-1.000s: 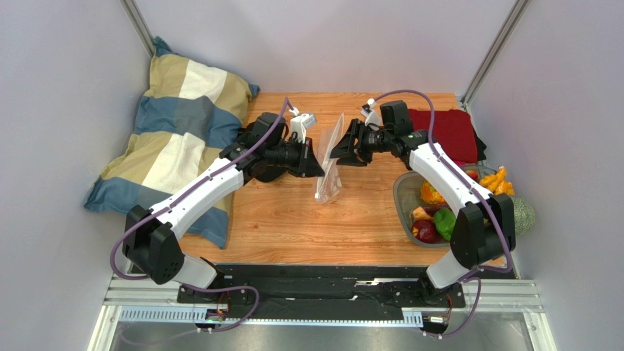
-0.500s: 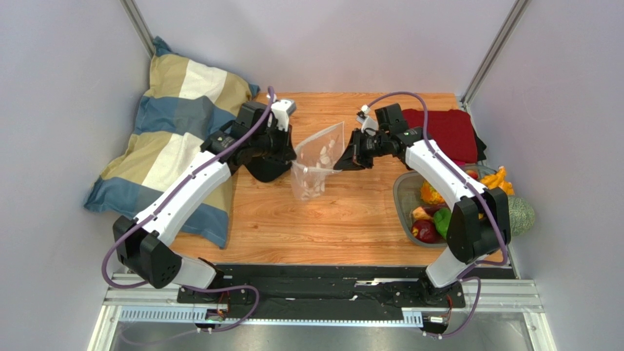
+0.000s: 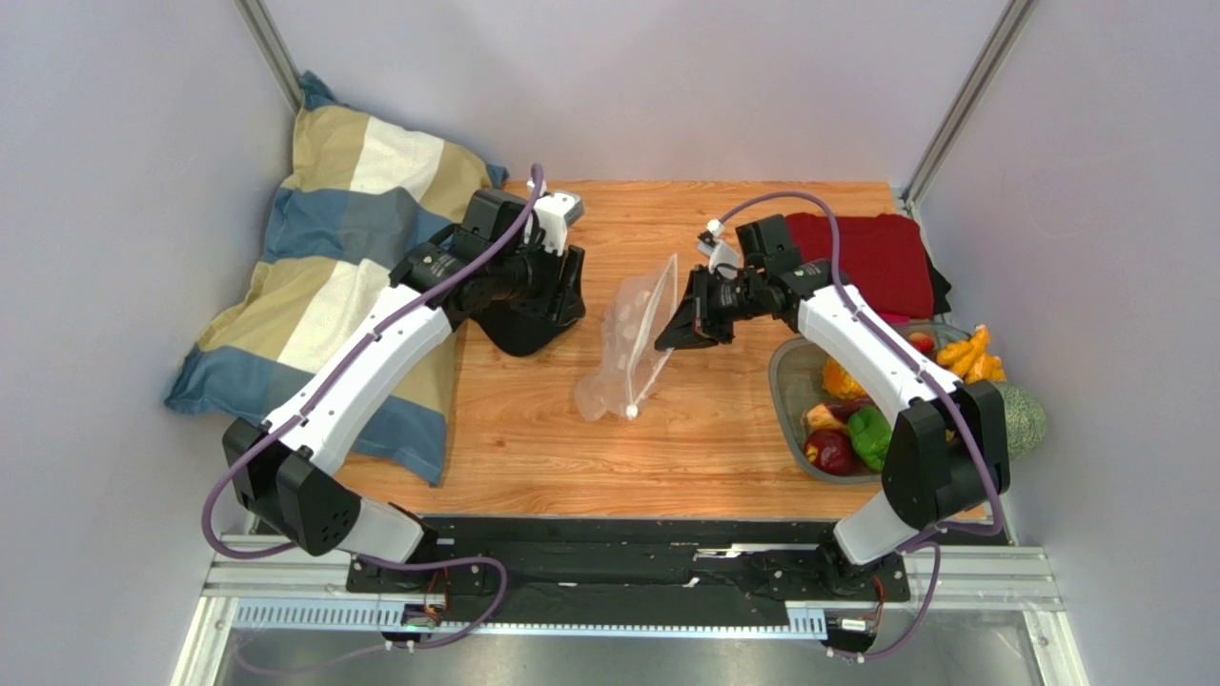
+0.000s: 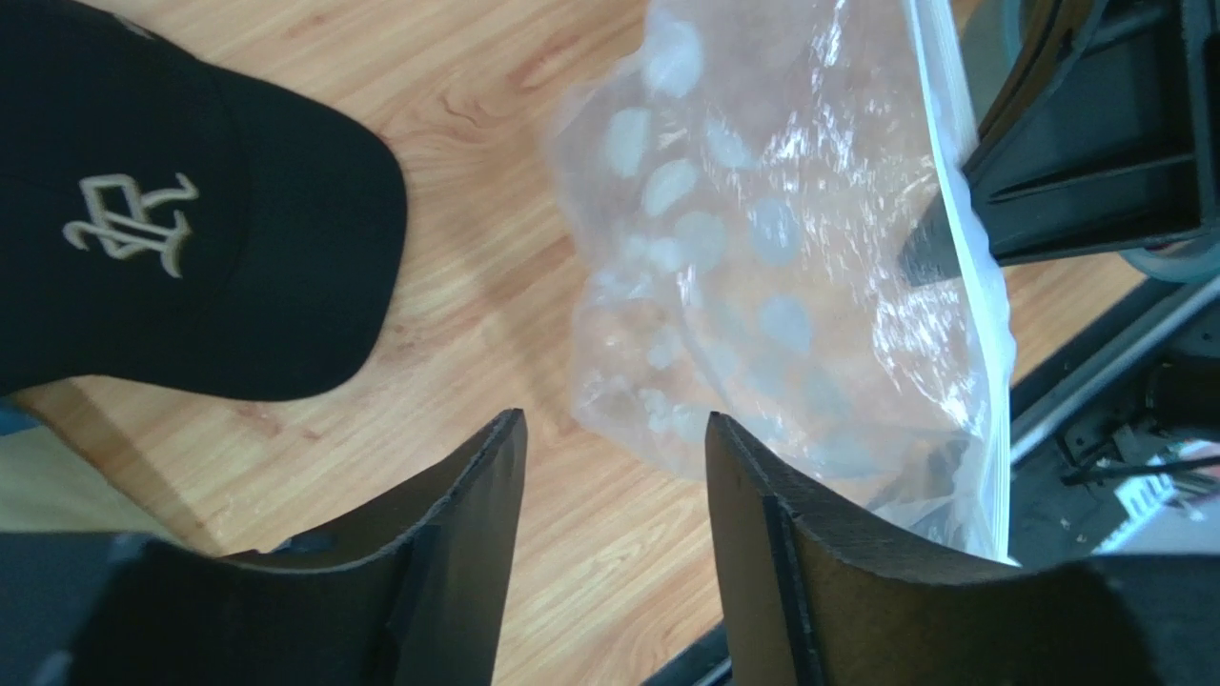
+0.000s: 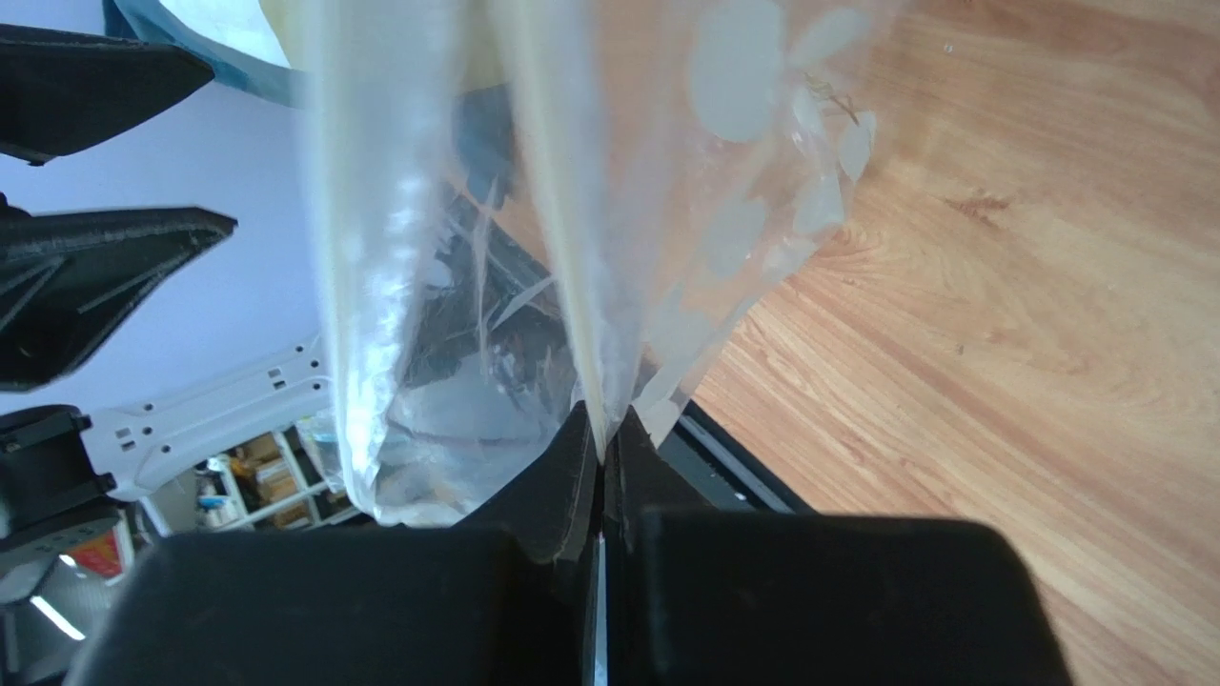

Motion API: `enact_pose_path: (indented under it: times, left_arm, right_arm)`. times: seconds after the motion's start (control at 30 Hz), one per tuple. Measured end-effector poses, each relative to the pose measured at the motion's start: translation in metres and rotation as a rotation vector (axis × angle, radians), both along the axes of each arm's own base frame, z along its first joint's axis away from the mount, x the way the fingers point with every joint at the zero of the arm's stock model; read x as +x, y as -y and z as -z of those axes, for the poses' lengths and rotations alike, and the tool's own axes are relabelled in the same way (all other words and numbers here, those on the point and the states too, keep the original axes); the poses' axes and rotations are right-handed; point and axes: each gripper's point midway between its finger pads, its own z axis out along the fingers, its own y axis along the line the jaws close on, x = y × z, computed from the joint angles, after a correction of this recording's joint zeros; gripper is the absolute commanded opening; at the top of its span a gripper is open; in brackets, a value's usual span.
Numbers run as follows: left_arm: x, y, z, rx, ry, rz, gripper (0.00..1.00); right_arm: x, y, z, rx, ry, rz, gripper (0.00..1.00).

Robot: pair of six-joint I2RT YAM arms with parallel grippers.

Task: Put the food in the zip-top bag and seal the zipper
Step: Open the zipper of the food storage bag.

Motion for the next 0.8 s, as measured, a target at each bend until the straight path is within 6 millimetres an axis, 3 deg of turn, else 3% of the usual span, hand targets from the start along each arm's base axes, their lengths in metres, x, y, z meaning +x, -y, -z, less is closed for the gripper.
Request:
enact_pose_path:
  times: [0.2,0.23,0.4,0.57,0.67,0.8]
  left_arm:
    - [-0.009,0.011,0.002,-0.059,-0.060,0.030,0.71]
    - [-0.012,0.012,0.002,-0.072,-0.067,0.036,0.79]
    - [-0.026,0.015,0.001,-0.117,-0.090,0.064,0.76]
    - [-0.022,0.016,-0.020,-0.176,-0.049,0.069,0.79]
    - [-0.008,0.005,-0.039,-0.224,0.001,0.029,0.86]
    - [0.000,-0.006,-0.068,-0.254,0.094,0.008,0.91]
  right_arm:
    - [-0.008,-0.002,0.013,-0.008,-0.104,0.056,0.00]
    - [-0.008,-0.003,0.013,-0.007,-0.114,0.062,0.00]
    - [-0.008,-0.007,0.009,0.007,-0.109,0.048,0.00]
    - [-0.005,-0.017,-0.023,0.044,0.051,-0.113,0.00]
    - [0.000,-0.017,-0.051,0.032,0.218,-0.231,0.00]
    - [0.001,-0.010,-0.073,-0.017,0.370,-0.354,0.00]
